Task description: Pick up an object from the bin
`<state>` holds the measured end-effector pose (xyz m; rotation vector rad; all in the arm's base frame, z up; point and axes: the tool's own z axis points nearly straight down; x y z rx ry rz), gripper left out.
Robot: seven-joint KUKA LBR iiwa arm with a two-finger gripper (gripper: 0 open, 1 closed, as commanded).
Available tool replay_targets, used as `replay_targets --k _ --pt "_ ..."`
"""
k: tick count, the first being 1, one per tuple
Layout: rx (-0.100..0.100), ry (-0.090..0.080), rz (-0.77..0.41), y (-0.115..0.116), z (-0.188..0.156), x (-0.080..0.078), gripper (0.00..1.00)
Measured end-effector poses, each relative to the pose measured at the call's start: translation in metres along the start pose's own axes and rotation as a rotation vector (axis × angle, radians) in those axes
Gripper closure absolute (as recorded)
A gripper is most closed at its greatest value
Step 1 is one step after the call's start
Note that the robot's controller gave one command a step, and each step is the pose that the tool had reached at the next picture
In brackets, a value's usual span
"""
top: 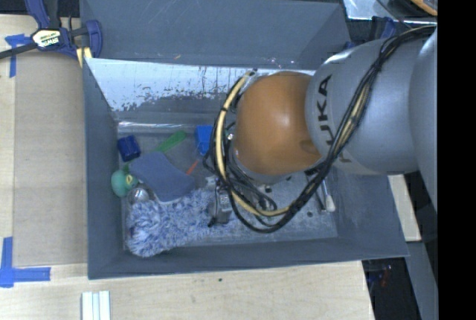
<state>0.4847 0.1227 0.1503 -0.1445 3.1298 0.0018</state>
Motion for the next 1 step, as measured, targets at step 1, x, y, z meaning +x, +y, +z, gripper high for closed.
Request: replay_targets --k 1 --pt "0.000 -0.002 0.000 0.0000 -0.0238 -0.0009 1.00"
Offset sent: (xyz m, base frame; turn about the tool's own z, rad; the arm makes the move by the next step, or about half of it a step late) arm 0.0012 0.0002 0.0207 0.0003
